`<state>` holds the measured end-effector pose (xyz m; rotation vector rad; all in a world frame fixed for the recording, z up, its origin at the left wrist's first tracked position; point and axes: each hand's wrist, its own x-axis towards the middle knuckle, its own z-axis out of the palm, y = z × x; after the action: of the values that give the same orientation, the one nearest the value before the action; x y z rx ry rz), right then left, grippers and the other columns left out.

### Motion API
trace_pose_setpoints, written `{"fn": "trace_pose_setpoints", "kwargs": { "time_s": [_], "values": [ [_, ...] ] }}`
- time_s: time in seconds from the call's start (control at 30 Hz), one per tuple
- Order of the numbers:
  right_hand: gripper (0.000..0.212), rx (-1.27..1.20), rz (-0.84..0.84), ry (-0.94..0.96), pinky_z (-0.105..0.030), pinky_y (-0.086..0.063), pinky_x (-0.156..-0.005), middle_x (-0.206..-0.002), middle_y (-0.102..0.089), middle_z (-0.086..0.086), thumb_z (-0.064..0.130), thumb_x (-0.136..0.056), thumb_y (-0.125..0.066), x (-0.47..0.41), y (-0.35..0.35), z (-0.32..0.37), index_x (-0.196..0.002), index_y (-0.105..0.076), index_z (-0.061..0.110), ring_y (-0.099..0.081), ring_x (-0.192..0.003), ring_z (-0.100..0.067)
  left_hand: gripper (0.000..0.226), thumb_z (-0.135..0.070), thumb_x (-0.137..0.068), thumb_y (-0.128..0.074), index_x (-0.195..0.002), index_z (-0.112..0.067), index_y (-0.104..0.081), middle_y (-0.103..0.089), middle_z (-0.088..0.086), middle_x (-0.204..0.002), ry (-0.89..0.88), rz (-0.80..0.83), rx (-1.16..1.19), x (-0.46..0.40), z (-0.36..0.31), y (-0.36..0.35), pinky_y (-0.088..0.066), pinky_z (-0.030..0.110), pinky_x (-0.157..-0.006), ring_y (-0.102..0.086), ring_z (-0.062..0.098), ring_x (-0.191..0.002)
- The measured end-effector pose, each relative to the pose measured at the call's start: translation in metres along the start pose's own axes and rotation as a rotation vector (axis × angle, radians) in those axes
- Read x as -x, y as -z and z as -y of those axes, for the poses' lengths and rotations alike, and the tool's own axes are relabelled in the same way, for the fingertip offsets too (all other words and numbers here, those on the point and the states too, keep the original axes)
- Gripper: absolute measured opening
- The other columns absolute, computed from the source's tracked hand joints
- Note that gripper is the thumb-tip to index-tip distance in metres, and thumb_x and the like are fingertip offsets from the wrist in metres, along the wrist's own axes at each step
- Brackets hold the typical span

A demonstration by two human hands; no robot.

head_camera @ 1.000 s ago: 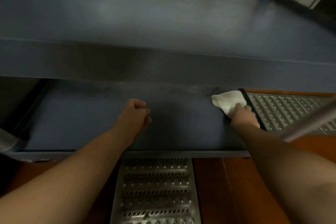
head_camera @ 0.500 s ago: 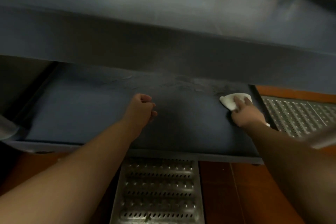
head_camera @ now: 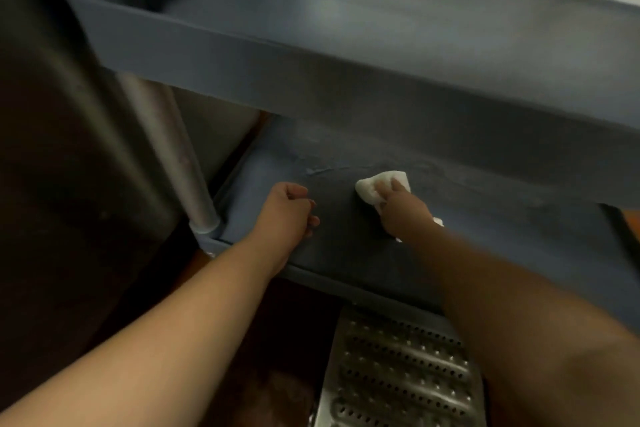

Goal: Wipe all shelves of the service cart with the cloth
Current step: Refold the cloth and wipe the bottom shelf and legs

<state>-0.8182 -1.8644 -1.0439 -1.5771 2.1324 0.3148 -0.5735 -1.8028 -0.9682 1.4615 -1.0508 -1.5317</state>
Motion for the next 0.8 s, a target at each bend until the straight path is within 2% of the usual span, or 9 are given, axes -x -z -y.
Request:
{"fn": "trace_pose_setpoints", "kwargs": {
  "time_s": [0.13, 0.2, 0.27, 0.33, 0.43, 0.53, 0.6, 0.67, 0.8],
  "values": [
    [0.085, -0.003, -0.084, 0.128, -0.06, -0.038, -0.111, -0.168, 0.006, 0.006, 0.009, -0.096, -0.056, 0.003, -0.005, 0.089, -0.159, -0.008, 0.04, -0.031, -0.146, -0.041, 0.02, -0.001, -0.092, -0.042, -0.109, -0.012, -0.048, -0.058, 0.006, -0.093, -0.018, -0.076, 0.03, 0.002, -0.004, 0.044, -0.045, 0.027, -0.054, -0.056, 0.014, -0.06],
    [0.081, -0.016, -0.124, 0.176, -0.06, -0.037, -0.111, -0.168, -0.002, 0.006, 0.01, -0.097, -0.054, 0.006, -0.007, 0.126, -0.159, -0.01, 0.04, -0.034, -0.144, -0.04, 0.019, -0.002, -0.093, -0.043, -0.108, -0.013, -0.049, -0.059, 0.006, -0.092, -0.005, -0.118, 0.05, 0.004, -0.003, 0.061, -0.045, 0.027, -0.054, -0.056, 0.014, -0.061],
    [0.072, -0.043, -0.151, 0.218, -0.058, -0.028, -0.115, -0.167, -0.009, 0.006, 0.018, -0.101, -0.05, 0.009, -0.008, 0.158, -0.158, -0.012, 0.04, -0.032, -0.146, -0.036, 0.019, -0.002, -0.092, -0.044, -0.105, -0.015, -0.049, -0.061, 0.006, -0.093, 0.012, -0.149, 0.067, 0.008, 0.002, 0.073, -0.046, 0.027, -0.053, -0.057, 0.014, -0.061],
    [0.067, -0.005, -0.147, 0.316, -0.058, -0.018, -0.118, -0.168, -0.001, 0.007, 0.027, -0.104, -0.044, 0.008, -0.013, 0.185, -0.159, -0.008, 0.042, -0.022, -0.151, -0.031, 0.019, 0.0, -0.091, -0.044, -0.102, -0.015, -0.049, -0.062, 0.007, -0.093, 0.007, -0.172, 0.085, 0.013, 0.009, 0.081, -0.045, 0.026, -0.05, -0.057, 0.014, -0.059],
    [0.069, 0.053, -0.064, 0.368, -0.065, -0.017, -0.114, -0.166, 0.013, 0.017, 0.034, -0.102, -0.041, 0.011, -0.017, 0.208, -0.156, -0.002, 0.05, -0.015, -0.152, -0.029, 0.02, 0.0, -0.09, -0.044, -0.105, -0.013, -0.05, -0.063, 0.008, -0.093, 0.017, -0.208, 0.081, 0.018, 0.017, 0.085, -0.045, 0.028, -0.051, -0.058, 0.016, -0.06],
    [0.07, 0.017, -0.113, 0.377, -0.058, -0.028, -0.113, -0.168, 0.001, 0.008, 0.025, -0.1, -0.045, 0.015, -0.021, 0.199, -0.158, -0.012, 0.043, -0.023, -0.15, -0.031, 0.022, 0.0, -0.091, -0.044, -0.109, -0.011, -0.05, -0.062, 0.007, -0.094, 0.024, -0.203, 0.061, 0.022, 0.022, 0.077, -0.046, 0.03, -0.055, -0.058, 0.016, -0.062],
    [0.07, -0.055, -0.121, 0.296, -0.058, -0.032, -0.11, -0.167, -0.004, 0.005, 0.025, -0.099, -0.05, 0.016, -0.018, 0.176, -0.157, -0.014, 0.043, -0.028, -0.146, -0.034, 0.022, 0.001, -0.091, -0.043, -0.109, -0.011, -0.049, -0.061, 0.006, -0.092, 0.02, -0.185, 0.042, 0.024, 0.021, 0.063, -0.046, 0.029, -0.055, -0.057, 0.016, -0.062],
    [0.07, -0.09, -0.153, 0.225, -0.058, -0.035, -0.108, -0.166, -0.008, 0.002, 0.027, -0.098, -0.054, 0.019, -0.018, 0.141, -0.155, -0.016, 0.04, -0.031, -0.144, -0.036, 0.021, 0.0, -0.092, -0.043, -0.107, -0.013, -0.049, -0.061, 0.006, -0.093, 0.012, -0.16, 0.023, 0.024, 0.018, 0.042, -0.046, 0.028, -0.054, -0.057, 0.016, -0.062],
    [0.086, -0.075, -0.234, 0.165, -0.057, -0.042, -0.107, -0.165, -0.016, -0.001, 0.022, -0.09, -0.068, 0.034, -0.015, 0.049, -0.158, -0.017, 0.033, -0.033, -0.144, -0.032, 0.019, -0.003, -0.092, -0.044, -0.102, -0.019, -0.05, -0.063, 0.007, -0.095, -0.007, -0.075, -0.023, 0.019, 0.018, -0.019, -0.048, 0.029, -0.057, -0.059, 0.015, -0.063]
  ]
}}
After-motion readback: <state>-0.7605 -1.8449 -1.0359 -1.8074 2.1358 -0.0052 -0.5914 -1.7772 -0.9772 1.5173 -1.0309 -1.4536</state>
